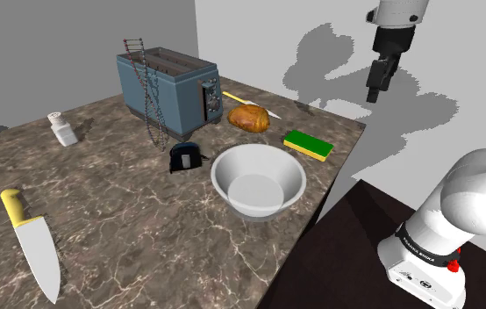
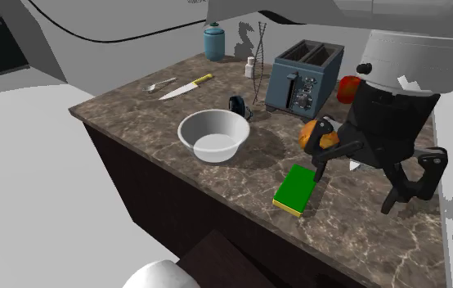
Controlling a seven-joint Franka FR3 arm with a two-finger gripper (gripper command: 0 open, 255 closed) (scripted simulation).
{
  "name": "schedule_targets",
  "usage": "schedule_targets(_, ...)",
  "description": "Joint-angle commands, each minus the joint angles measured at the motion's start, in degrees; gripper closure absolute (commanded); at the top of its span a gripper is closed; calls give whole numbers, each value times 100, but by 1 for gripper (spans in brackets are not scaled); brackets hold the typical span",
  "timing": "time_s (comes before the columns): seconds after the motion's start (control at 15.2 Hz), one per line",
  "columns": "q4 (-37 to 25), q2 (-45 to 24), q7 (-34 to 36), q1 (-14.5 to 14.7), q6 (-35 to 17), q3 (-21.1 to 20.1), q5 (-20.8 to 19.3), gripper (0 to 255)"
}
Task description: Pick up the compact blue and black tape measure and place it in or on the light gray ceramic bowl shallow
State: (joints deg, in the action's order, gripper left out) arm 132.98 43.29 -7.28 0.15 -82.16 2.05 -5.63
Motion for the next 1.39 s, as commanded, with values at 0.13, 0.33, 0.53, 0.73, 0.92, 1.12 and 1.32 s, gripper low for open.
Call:
schedule_targets(0.13, -37, -224, 108, 112, -215, -149, 145, 0)
schedule_targets(0.33, -134, -588, 261, 274, -531, -372, 338, 0)
schedule_targets(0.53, -281, -979, 405, 426, -831, -593, 501, 0)
schedule_targets(0.73, -477, -1395, 543, 565, -1113, -812, 631, 0)
schedule_targets(0.92, -721, -1831, 680, 695, -1370, -1028, 723, 0)
schedule_targets(1.12, -1014, -2285, 820, 814, -1599, -1243, 774, 0)
schedule_targets(1.32, -1353, -2756, 965, 928, -1797, -1453, 781, 0)
